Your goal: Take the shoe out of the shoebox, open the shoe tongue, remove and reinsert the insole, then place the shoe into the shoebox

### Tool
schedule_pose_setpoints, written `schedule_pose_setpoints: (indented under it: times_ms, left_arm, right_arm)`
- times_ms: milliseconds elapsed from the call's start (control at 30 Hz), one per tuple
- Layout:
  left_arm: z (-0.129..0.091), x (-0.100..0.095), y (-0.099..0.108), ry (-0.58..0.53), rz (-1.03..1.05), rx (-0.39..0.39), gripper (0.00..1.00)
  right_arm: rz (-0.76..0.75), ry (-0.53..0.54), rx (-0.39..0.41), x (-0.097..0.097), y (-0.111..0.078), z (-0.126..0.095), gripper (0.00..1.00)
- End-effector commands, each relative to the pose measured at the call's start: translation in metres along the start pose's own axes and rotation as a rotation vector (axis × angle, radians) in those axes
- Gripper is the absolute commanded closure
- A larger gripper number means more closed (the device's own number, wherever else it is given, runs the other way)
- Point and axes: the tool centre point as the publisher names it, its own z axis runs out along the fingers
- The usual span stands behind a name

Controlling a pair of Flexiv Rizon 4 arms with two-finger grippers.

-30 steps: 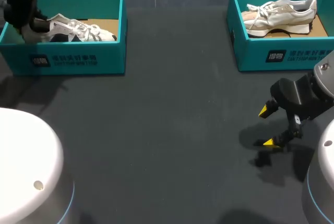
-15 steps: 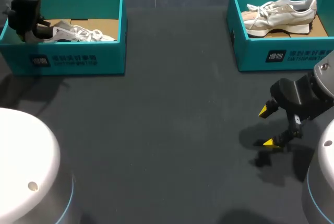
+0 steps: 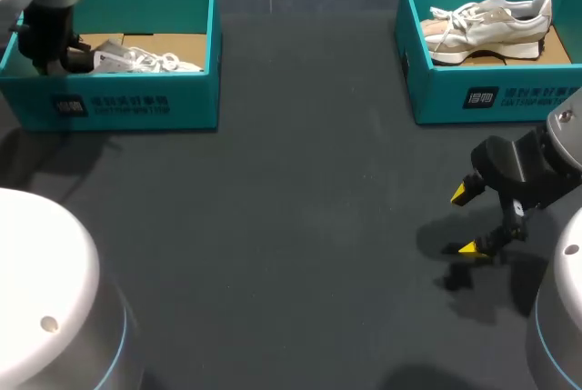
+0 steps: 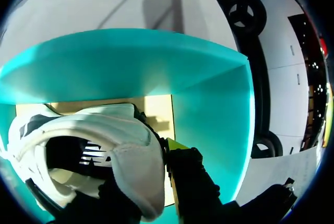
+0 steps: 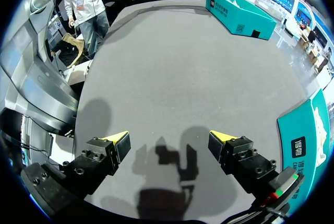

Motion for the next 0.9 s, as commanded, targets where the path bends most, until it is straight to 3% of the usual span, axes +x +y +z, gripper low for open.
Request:
schedule_pose_setpoints:
  times_ms: [33, 133, 300, 767, 833, 900]
  left_arm:
    - [0.005, -0.001, 0.002, -0.014, 0.002, 0.003, 1.00]
    - [0.007, -0.002, 0.002, -0.017, 0.007, 0.002, 1.00]
    - [0.008, -0.002, 0.001, -0.025, 0.008, -0.002, 0.78]
    - [-0.001, 0.001, 0.000, -0.063, -0.005, 0.001, 0.51]
    - [-0.005, 0.001, -0.002, -0.070, -0.007, -0.005, 0.38]
    - [-0.010, 0.001, -0.002, -0.079, -0.014, -0.010, 0.31]
  right_arm:
    - [0.000, -0.003, 0.002, 0.002, 0.000, 0.000, 0.00]
    - [0.000, -0.003, 0.002, 0.002, 0.000, 0.000, 0.00]
    - [0.000, -0.003, 0.002, 0.002, 0.000, 0.000, 0.00]
    - [0.000, -0.003, 0.002, 0.002, 0.000, 0.000, 0.00]
    - [0.000, -0.003, 0.002, 0.002, 0.000, 0.000, 0.00]
    - [0.000, -0.003, 0.002, 0.002, 0.000, 0.000, 0.00]
